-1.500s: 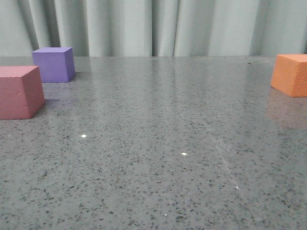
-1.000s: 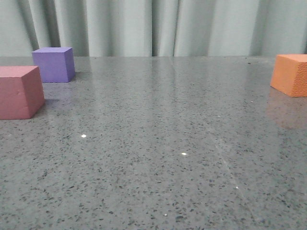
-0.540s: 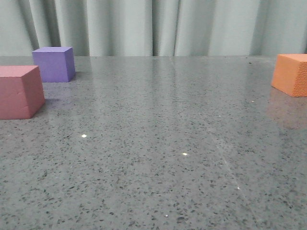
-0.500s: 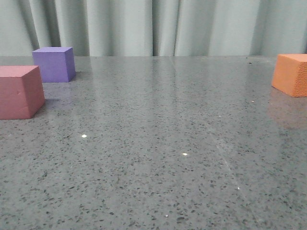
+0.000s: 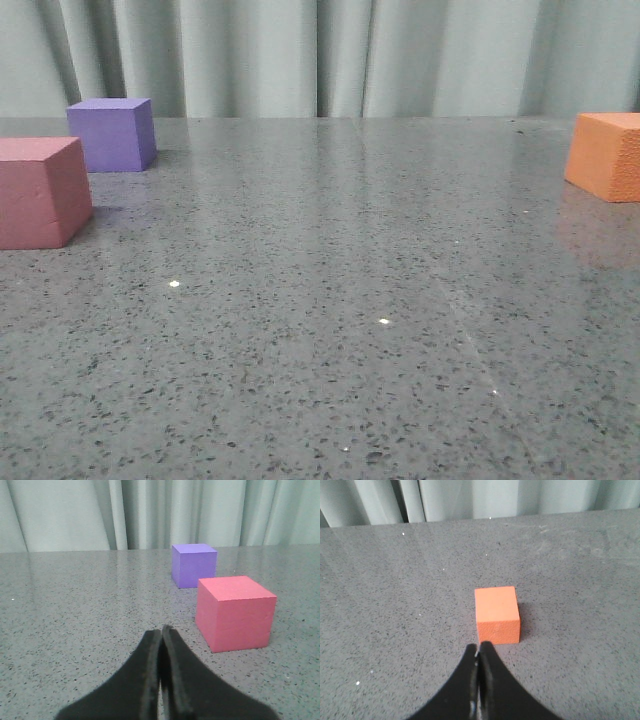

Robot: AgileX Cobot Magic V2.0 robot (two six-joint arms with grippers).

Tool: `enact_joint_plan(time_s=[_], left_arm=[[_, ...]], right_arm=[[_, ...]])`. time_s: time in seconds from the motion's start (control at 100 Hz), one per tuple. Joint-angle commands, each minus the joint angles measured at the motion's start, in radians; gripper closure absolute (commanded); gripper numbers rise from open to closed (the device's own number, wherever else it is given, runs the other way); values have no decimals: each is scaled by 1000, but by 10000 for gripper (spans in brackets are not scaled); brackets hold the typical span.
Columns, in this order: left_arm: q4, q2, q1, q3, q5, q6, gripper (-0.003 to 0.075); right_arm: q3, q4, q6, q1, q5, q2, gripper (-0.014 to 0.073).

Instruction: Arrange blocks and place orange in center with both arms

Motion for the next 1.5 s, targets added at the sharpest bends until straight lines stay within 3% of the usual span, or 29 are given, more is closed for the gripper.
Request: enact_joint_plan(time_s=[0.0,0.12,0.19,0.26,0.42,0.55,0.98,1.49], left_arm=[[-8,-33,-7,55,-84,-6,739],[-8,-33,-7,55,-84,-6,739],[-8,-33,-7,55,-84,-6,739],[-8,-33,-7,55,-84,-6,739],[-8,-33,-7,55,-84,-6,739],[-8,-33,-7,55,-84,-6,739],[-8,-33,-7,55,-84,-6,739],[-8,-33,-7,55,-84,-6,739]], right_arm=[[-70,2,-6,-6,-86,111,661],[-77,2,-6,-6,-157,224,651],[-77,2,-6,-6,-167,278,585],[-77,3,-6,-6,-167,319,438],[-77,3,-9,-6,-223,372,-82],[-92,0,-55,-6,-290,414,-41],[-341,-15,-80,-6,-142,705,-41],[-352,-54,-80,-6,-122,883,-41]])
